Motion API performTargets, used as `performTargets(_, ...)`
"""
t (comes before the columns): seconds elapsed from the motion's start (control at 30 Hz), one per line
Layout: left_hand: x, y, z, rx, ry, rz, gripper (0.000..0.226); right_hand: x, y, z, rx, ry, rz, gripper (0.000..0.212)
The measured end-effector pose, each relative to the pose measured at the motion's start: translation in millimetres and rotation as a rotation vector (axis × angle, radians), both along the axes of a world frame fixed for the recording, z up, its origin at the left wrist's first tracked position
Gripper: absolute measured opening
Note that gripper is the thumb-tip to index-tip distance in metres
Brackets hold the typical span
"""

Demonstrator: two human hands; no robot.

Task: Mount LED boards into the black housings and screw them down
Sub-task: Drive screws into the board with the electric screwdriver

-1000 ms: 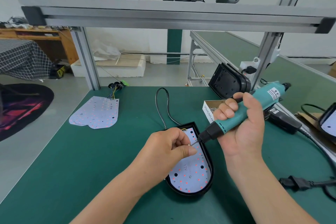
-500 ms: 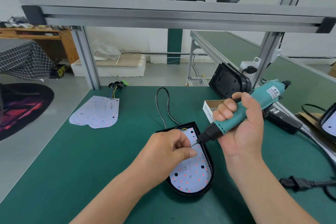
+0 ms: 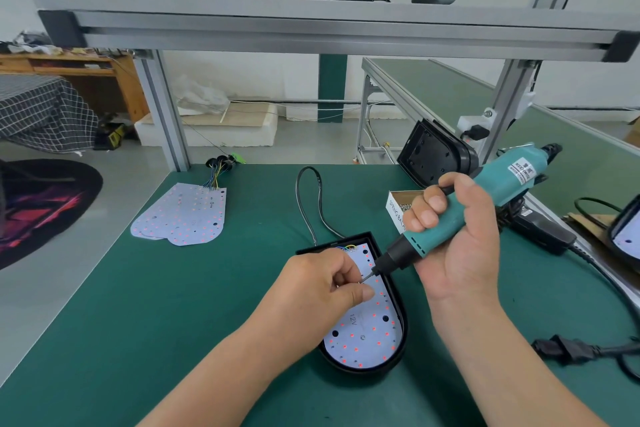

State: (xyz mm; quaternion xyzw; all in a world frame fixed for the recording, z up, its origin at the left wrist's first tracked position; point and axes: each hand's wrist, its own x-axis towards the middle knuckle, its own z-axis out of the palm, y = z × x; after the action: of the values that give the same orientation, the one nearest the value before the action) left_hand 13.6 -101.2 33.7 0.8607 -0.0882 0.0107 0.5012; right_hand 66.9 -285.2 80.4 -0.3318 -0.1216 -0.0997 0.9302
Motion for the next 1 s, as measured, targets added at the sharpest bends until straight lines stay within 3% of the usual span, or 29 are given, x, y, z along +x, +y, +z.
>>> performTargets(0.2,-2.7,-3.1,-1.7,0.043,-0.043,0.049,0.02,-2.5,0.2,1.8,-0.091,-0.086,0.009,0.008)
performTargets(0.5,-3.7,-5.1,-5.8,0.048,-0.106,0.126,0.022,-0.8,1.7,0.5,-0.118,-0.12,0.046,0.012)
performTargets(0.77,-3.7,-5.3,-6.9,0.008,-0.145,0.14,0.021,11.6,4.7,-14.0,0.101,0.169,-0.062,0.018)
performTargets(1.0,-5.7,-10.2,-6.7,-0.02,-0.12,0.121,0.021,14.2,5.5,-19.7,0.155,0.213,-0.058,0.024)
